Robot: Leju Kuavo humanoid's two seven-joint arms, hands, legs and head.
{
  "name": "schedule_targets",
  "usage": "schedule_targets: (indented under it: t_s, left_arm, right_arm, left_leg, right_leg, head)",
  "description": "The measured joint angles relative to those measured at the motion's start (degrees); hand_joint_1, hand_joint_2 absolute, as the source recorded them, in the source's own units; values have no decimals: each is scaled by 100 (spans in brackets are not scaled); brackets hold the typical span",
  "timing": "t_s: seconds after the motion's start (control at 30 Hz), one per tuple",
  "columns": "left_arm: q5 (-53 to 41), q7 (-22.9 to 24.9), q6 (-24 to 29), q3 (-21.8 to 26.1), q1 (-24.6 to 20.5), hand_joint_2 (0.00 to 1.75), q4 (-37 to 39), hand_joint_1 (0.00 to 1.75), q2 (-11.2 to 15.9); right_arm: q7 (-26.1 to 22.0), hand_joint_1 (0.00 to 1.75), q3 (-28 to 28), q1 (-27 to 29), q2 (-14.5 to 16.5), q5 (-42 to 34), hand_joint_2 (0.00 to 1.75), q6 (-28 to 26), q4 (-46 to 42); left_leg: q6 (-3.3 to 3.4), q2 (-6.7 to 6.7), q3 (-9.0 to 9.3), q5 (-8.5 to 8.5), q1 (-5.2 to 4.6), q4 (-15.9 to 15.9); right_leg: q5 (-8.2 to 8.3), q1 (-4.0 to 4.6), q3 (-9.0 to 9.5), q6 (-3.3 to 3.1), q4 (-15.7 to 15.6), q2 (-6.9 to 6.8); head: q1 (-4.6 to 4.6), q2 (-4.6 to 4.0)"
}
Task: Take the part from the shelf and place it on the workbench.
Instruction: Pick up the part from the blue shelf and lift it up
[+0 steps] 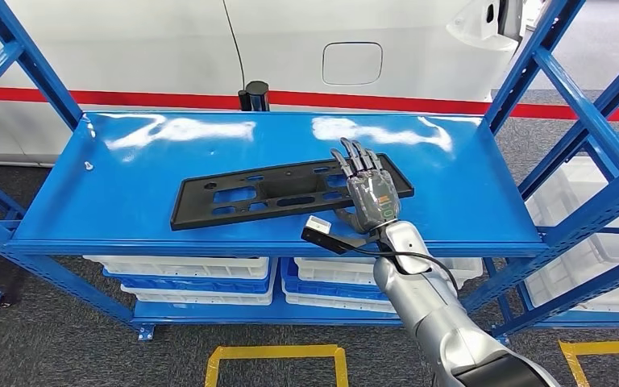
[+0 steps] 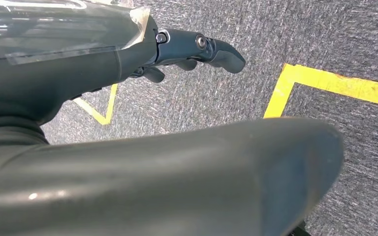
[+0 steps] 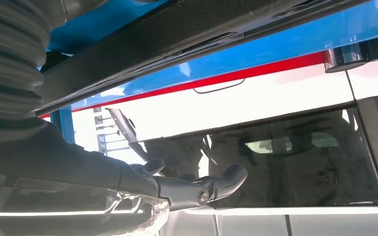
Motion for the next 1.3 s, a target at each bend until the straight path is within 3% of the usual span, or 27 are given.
schedule_targets:
  t_s: [0.57,0.97,1.1,1.2,1.3]
  left_arm:
    - [-17,-52,0,-3,-1,0,0,0,0]
    - [-59,-166,-23,-99,0,0,0,0,0]
    - [-51,-195,-10,-101,-1,0,0,0,0]
    - [-46,-214,-3,-101,-1,0,0,0,0]
    - [-40,-225,-2,-101,-1,0,0,0,0]
  right_arm:
    - [39,0,91,-76,68,189,175,-95,61]
    - [33,2,33,-640,149,-325,175,516,765]
    - [72,142,-16,-830,107,-306,175,545,1079]
    - [105,164,-23,-916,93,-292,175,577,1233]
    - [139,164,-25,-961,79,-278,175,581,1329]
  left_leg:
    - [0,1,0,0,0,0]
    - [0,0,0,1,1,0]
    - [0,1,0,1,1,1]
    - [0,0,0,1,1,1]
    - [0,1,0,1,2,0]
  right_leg:
    - [0,0,0,0,0,0]
    - [0,0,-1,0,0,0]
    - [1,0,-1,0,0,0]
    - [1,0,-2,0,0,0]
    - [1,1,-2,0,1,0]
  head:
    - [0,0]
    - [2,0]
    - [1,0]
    - [0,0]
    - [0,0]
